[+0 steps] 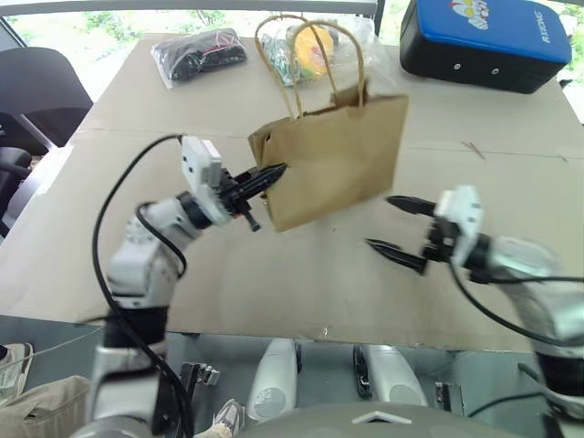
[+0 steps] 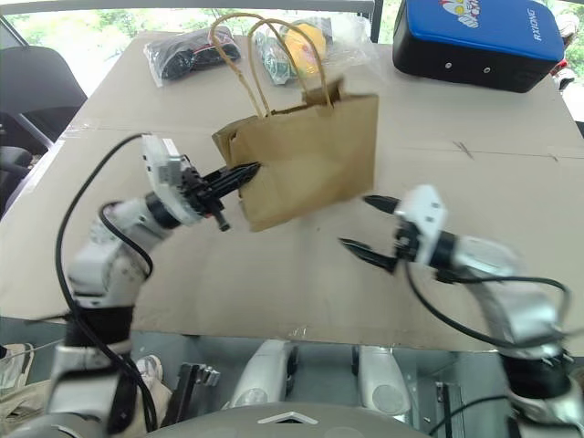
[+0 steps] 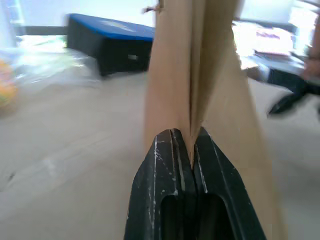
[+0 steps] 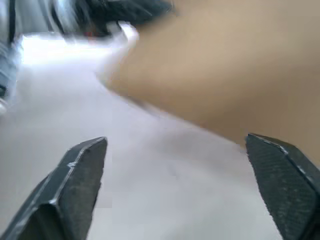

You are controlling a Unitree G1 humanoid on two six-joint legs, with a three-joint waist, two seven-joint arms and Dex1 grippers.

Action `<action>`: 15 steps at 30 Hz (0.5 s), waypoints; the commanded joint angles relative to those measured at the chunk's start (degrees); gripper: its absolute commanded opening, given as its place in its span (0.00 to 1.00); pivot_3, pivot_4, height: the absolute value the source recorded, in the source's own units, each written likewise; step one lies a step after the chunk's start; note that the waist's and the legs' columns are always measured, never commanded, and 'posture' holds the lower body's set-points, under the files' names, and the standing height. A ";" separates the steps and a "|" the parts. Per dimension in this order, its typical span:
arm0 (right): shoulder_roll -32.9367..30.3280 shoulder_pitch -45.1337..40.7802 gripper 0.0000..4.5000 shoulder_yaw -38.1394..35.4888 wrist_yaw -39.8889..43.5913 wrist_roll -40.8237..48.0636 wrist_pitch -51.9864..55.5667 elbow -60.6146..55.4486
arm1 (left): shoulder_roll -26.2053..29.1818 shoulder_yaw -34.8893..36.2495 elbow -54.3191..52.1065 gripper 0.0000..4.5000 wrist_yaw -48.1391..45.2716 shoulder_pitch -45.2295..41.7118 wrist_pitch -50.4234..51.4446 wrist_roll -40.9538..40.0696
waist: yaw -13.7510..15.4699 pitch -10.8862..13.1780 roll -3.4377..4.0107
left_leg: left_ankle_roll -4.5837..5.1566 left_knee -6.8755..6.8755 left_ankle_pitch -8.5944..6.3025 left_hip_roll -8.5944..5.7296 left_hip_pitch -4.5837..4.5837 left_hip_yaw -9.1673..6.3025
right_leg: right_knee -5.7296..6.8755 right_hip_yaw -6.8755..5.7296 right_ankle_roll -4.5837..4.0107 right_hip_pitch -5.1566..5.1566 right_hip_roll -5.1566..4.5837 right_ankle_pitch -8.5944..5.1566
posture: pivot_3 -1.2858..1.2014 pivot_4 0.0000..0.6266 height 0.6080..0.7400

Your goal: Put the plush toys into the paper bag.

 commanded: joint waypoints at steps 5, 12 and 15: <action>-7.22 11.20 0.96 -18.18 8.07 3.85 -4.83 -0.89 | -3.05 -6.55 24.37 0.00 -20.06 -12.41 -17.96 8.10 | -0.14 -0.03 -0.01 | 0.00 0.03 0.00 0.03 0.02 0.04 | -0.05 0.06 0.01 0.06 0.05 0.01 | 0.52 0.24 1.00; -8.89 13.19 0.96 -21.37 7.89 5.94 -3.11 -2.53 | -7.97 -6.46 35.69 0.00 -20.39 -16.15 -29.24 12.51 | -0.16 -0.02 -0.03 | 0.01 0.16 0.00 0.06 0.00 0.00 | 0.03 0.06 0.01 0.07 0.08 0.01 | 0.52 0.24 1.00; -9.07 13.44 0.96 -21.42 7.36 6.18 -2.76 -3.21 | -9.00 -6.06 38.91 0.00 -18.70 -17.68 -31.79 13.86 | -0.07 -0.02 -0.03 | 0.01 0.20 0.00 0.06 -0.02 0.00 | 0.04 0.06 0.02 0.08 0.08 0.01 | 0.52 0.24 1.00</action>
